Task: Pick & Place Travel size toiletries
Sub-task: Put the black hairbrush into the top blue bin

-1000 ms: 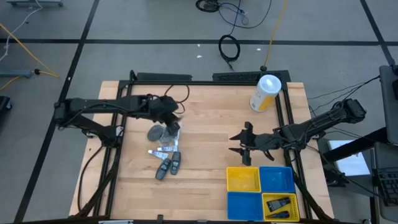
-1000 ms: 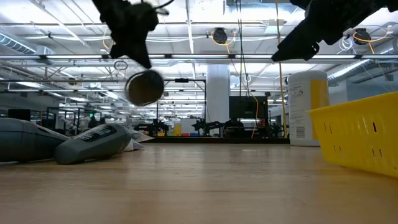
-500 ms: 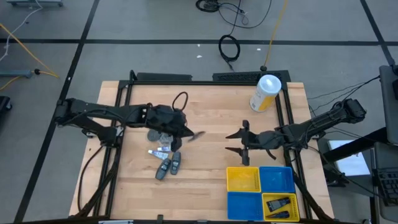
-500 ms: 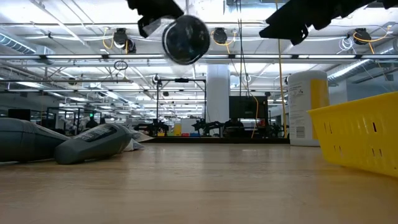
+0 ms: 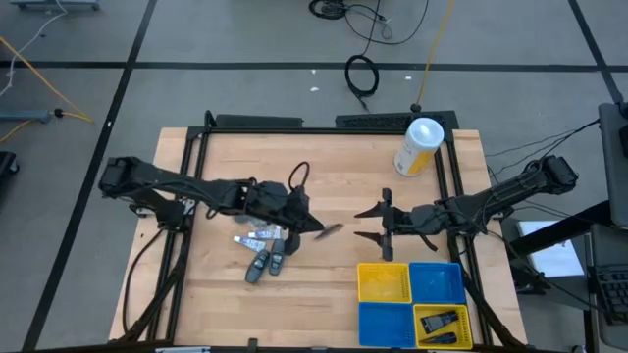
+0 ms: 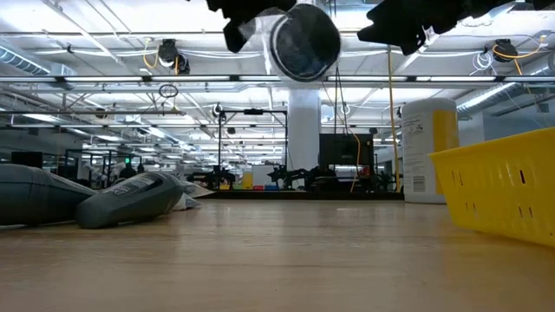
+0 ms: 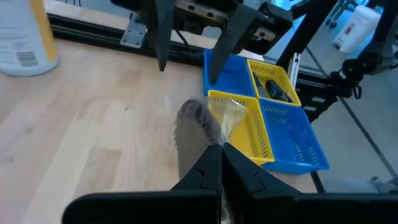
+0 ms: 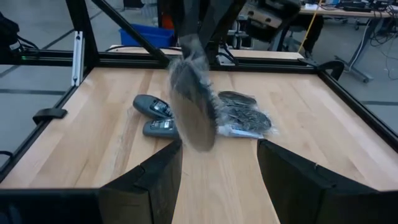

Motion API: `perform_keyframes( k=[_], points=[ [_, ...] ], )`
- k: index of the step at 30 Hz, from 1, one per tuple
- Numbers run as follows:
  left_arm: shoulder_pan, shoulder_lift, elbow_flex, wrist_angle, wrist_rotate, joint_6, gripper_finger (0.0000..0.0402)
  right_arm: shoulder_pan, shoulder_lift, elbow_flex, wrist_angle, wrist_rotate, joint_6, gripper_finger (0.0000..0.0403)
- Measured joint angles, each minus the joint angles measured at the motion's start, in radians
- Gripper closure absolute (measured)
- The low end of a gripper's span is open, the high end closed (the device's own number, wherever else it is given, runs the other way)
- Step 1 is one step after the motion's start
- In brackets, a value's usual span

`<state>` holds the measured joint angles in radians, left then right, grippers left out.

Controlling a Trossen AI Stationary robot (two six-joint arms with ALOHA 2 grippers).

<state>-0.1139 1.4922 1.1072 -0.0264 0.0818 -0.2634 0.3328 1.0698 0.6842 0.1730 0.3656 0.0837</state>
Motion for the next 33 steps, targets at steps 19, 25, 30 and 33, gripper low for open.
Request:
perform_keyframes(
  k=[19, 25, 30, 33],
  points=[
    [0.006, 0.086, 0.000, 0.221, 0.058, 0.037, 0.0402, 0.000, 0.000, 0.000, 0.004, -0.005, -0.017, 0.0202],
    [0.023, 0.086, 0.000, 0.271, 0.059, 0.055, 0.0402, 0.000, 0.000, 0.000, 0.004, -0.005, -0.017, 0.0202],
    [0.037, 0.086, 0.000, 0.266, 0.059, 0.060, 0.0402, 0.000, 0.000, 0.000, 0.004, -0.005, -0.018, 0.0203],
    [0.042, 0.086, 0.000, 0.268, 0.059, 0.060, 0.0402, 0.000, 0.000, 0.000, 0.004, -0.005, -0.017, 0.0211]
  ],
)
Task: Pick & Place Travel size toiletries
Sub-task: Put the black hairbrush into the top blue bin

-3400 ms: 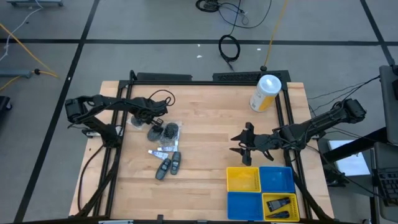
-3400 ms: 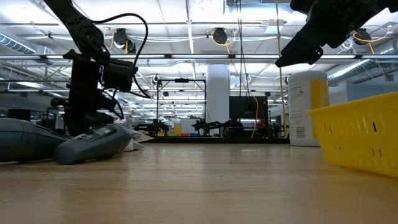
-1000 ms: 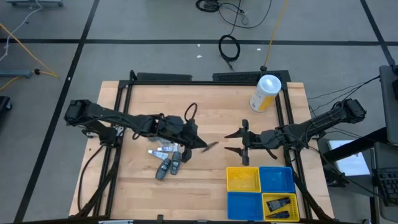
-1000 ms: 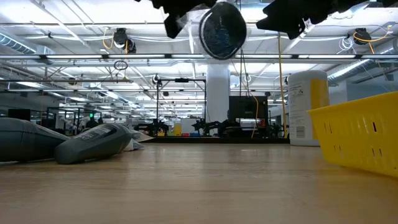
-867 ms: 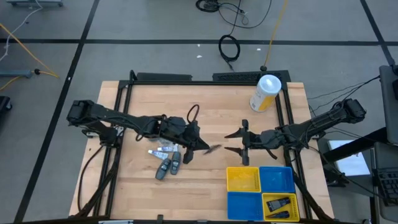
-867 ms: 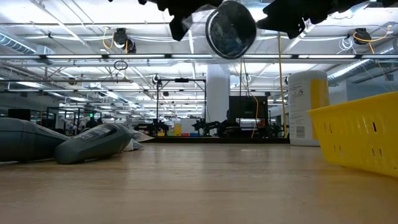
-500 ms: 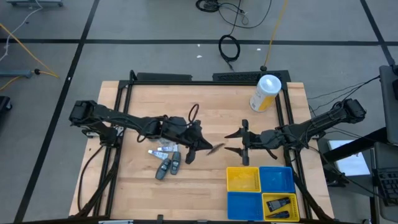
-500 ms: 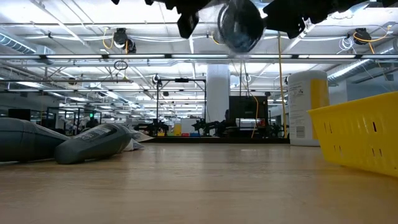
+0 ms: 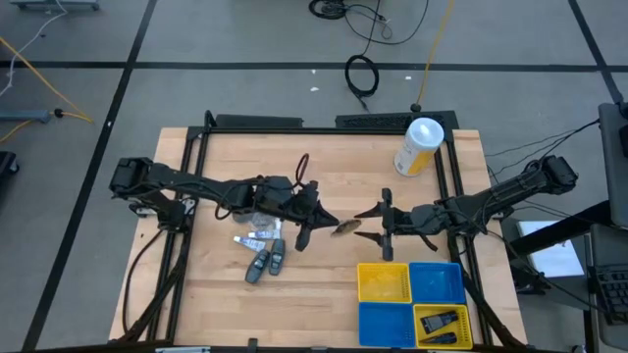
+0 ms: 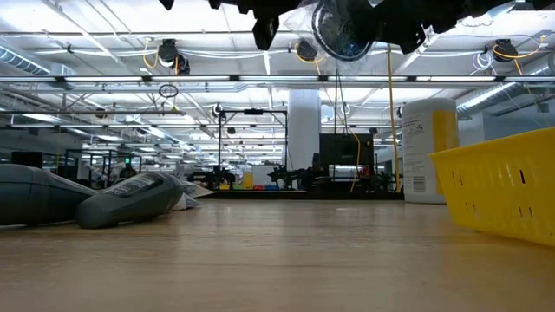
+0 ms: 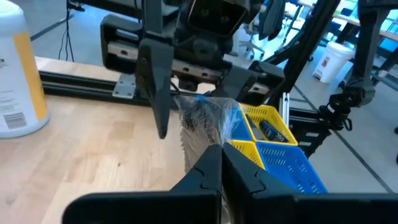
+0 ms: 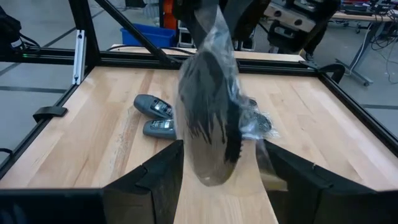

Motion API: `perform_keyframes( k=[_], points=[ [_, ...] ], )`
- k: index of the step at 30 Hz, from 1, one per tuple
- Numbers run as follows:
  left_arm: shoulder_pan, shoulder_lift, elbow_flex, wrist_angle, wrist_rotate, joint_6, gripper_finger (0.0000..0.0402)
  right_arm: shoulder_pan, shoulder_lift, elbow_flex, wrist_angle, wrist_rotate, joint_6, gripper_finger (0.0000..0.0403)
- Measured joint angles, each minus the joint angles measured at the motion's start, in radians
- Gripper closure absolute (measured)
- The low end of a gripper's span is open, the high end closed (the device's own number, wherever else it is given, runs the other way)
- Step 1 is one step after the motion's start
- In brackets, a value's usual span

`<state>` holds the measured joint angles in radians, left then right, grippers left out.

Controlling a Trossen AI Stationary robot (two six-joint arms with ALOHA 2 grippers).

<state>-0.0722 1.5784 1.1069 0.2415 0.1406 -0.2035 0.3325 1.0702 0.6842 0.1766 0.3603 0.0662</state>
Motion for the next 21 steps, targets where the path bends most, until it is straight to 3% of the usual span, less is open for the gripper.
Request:
perform_keyframes(
  k=[9, 16, 21],
  points=[
    [0.000, 0.000, 0.000, -0.001, 0.000, 0.000, 0.0402, 0.000, 0.000, 0.000, -0.001, -0.047, -0.001, 0.0267],
    [0.000, 0.000, 0.000, -0.001, -0.009, 0.000, 0.0400, 0.000, 0.000, 0.000, -0.001, -0.056, -0.029, 0.0376],
    [0.000, 0.000, 0.000, -0.001, -0.010, -0.001, 0.0390, 0.001, 0.000, 0.000, -0.002, -0.056, -0.029, 0.0380]
  ],
)
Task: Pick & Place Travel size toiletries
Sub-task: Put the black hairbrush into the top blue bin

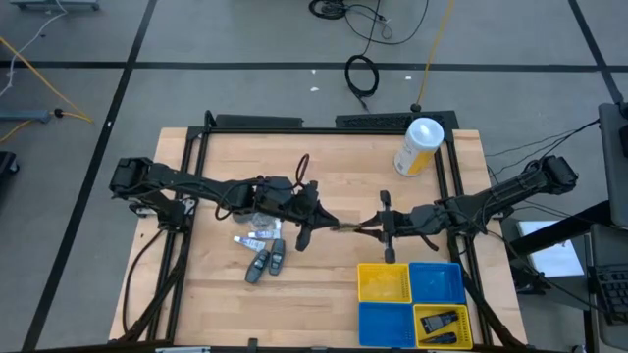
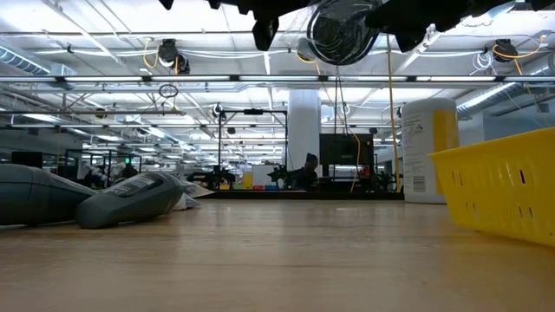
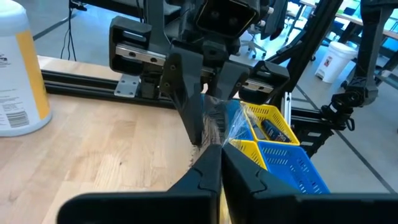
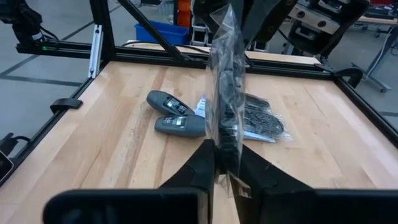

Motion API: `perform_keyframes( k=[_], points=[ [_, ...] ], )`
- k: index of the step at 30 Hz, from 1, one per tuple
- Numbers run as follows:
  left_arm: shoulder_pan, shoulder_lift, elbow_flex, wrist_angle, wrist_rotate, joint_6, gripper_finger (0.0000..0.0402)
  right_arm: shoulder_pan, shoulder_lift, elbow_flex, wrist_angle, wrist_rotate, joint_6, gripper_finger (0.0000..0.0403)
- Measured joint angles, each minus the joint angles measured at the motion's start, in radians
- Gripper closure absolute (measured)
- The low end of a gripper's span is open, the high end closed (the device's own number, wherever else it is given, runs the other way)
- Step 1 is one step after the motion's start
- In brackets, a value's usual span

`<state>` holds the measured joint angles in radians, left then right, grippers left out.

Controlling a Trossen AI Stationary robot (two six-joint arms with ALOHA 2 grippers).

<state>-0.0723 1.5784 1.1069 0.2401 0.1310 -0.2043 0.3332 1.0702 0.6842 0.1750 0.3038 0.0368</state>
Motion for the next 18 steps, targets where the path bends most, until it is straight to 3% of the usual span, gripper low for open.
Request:
perform_keyframes(
  k=[18],
  points=[
    [0.000, -0.009, 0.000, -0.005, -0.036, -0.010, 0.0290, 0.023, -0.010, 0.000, -0.015, -0.021, 0.023, 0.0384]
  ],
)
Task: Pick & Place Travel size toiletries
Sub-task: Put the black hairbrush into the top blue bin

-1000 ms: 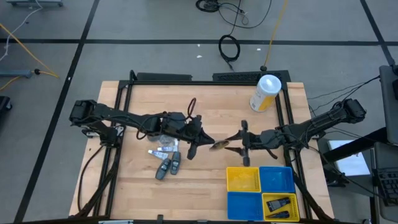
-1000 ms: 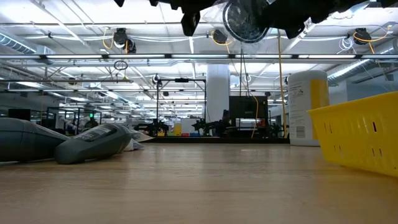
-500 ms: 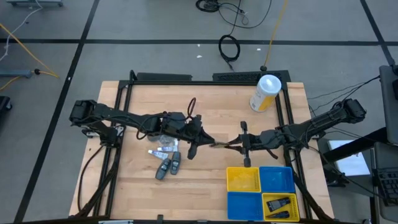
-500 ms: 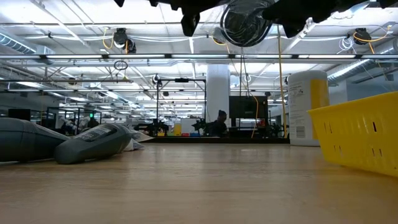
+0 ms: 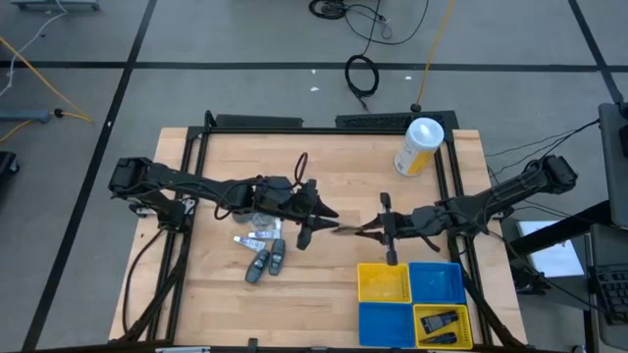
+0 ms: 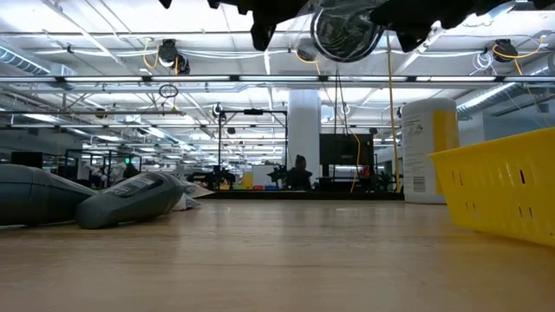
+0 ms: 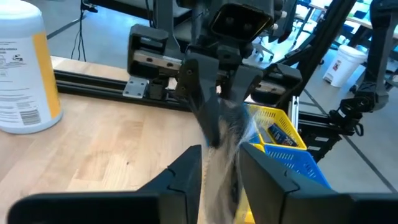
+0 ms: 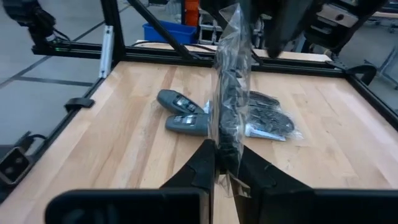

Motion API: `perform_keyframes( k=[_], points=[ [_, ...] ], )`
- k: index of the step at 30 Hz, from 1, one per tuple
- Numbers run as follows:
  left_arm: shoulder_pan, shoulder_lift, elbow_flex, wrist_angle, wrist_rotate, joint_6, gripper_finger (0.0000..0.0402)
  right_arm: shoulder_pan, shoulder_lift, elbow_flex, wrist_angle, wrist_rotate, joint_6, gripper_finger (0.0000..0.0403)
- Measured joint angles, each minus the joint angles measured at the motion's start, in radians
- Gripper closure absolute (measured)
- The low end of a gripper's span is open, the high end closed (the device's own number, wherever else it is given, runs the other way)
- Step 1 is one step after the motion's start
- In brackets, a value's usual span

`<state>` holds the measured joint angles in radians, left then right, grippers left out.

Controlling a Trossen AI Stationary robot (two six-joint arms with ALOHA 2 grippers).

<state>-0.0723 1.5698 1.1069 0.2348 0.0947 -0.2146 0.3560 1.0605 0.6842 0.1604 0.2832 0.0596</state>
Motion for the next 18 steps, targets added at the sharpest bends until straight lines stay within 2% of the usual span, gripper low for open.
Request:
perform_keyframes(
  k=[5, 10, 14, 18],
  points=[
    [0.000, -0.003, 0.000, 0.002, 0.000, -0.002, 0.0273, 0.038, -0.033, 0.000, -0.056, 0.001, 0.064, 0.0384],
    [0.000, -0.003, 0.000, 0.001, 0.000, -0.003, 0.0268, 0.085, -0.083, 0.000, -0.200, 0.004, 0.185, 0.0384],
    [0.000, -0.003, 0.000, 0.000, 0.000, -0.002, 0.0268, 0.123, -0.113, 0.045, -0.391, 0.039, 0.297, 0.0384],
    [0.000, -0.003, 0.000, 0.000, 0.000, 0.003, 0.0268, 0.167, -0.115, 0.157, -0.645, 0.060, 0.395, 0.0384]
  ],
)
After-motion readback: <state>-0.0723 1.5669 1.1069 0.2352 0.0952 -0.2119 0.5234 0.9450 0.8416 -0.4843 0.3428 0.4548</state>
